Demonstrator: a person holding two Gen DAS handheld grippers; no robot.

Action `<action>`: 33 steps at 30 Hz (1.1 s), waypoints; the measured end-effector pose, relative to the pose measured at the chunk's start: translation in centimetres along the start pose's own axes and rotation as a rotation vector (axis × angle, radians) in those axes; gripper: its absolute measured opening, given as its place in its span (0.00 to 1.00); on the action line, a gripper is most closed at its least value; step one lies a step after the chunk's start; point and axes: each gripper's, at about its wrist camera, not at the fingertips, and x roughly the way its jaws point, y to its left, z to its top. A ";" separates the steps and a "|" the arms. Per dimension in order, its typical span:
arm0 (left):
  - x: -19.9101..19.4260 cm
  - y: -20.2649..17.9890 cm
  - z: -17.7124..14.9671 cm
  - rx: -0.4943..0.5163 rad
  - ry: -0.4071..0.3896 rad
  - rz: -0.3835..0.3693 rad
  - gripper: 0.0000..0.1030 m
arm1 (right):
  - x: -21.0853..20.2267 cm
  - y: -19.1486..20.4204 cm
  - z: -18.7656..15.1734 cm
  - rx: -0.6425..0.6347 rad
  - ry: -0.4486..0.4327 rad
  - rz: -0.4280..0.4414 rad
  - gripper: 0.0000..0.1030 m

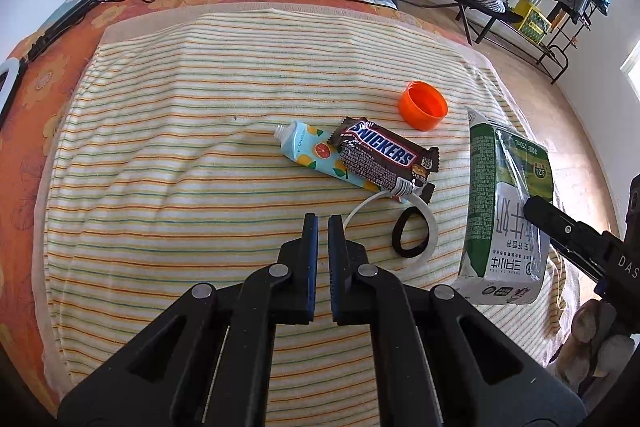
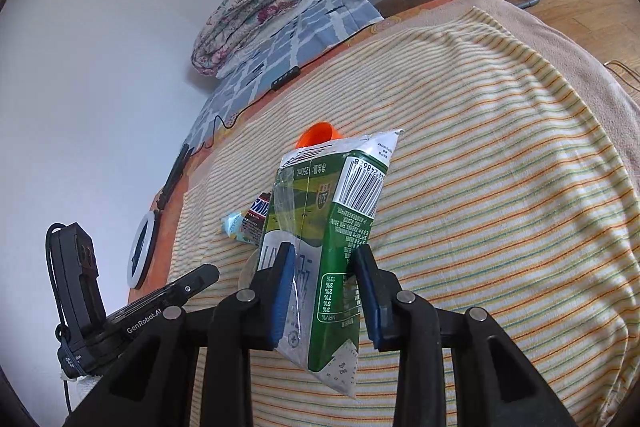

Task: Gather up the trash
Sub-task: 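Grasp the green-and-white milk carton with the right tool and lift it, then carry the milk carton over the blue basket and open the right tool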

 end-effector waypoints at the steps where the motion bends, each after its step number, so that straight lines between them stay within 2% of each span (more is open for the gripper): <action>1: 0.2 0.1 0.0 -0.018 0.014 -0.017 0.03 | -0.4 0.2 0.1 -0.016 -0.007 -0.013 0.30; 3: 0.5 0.0 0.0 -0.035 0.023 -0.032 0.06 | -1.4 0.7 0.3 -0.067 -0.019 -0.053 0.30; 5: 1.1 -0.5 0.1 -0.020 0.044 -0.024 0.26 | -2.3 1.3 0.4 -0.129 -0.027 -0.105 0.28; 6: 1.4 -0.8 0.1 -0.015 0.046 -0.012 0.41 | -2.7 1.5 0.3 -0.157 -0.032 -0.126 0.28; 9: 2.7 -1.4 0.0 -0.007 0.058 0.007 0.42 | -3.8 2.0 0.1 -0.233 -0.038 -0.177 0.28; 11: 3.4 -1.7 -0.2 0.013 0.052 0.029 0.40 | -4.3 2.3 -0.1 -0.266 -0.043 -0.197 0.28; 12: 3.4 -2.1 -0.3 0.036 0.033 0.050 0.32 | -4.5 2.4 -0.2 -0.279 -0.047 -0.203 0.28; 13: 3.5 -2.4 -0.3 0.063 0.030 0.071 0.11 | -4.7 2.5 -0.3 -0.291 -0.050 -0.205 0.28; 14: 3.5 -2.4 -0.2 0.077 0.032 0.070 0.00 | -4.7 2.6 -0.4 -0.299 -0.049 -0.206 0.28; 21: 0.2 -1.5 -0.3 0.048 -0.035 -0.016 0.00 | -4.6 1.9 -0.7 -0.261 -0.017 -0.173 0.28; 23: -1.1 -1.3 -0.4 0.030 -0.043 -0.069 0.00 | -4.9 1.7 -0.8 -0.250 -0.018 -0.169 0.28; 26: -2.6 -1.1 -0.6 0.024 -0.042 -0.098 0.00 | -5.5 1.5 -1.0 -0.249 -0.024 -0.169 0.28; 28: -2.9 -0.8 -1.3 0.011 -0.012 -0.131 0.00 | -6.0 1.5 -1.2 -0.245 -0.029 -0.165 0.28; 33: -1.4 -1.1 -4.9 0.047 0.112 -0.098 0.00 | -6.5 2.1 -2.2 -0.268 -0.021 -0.149 0.28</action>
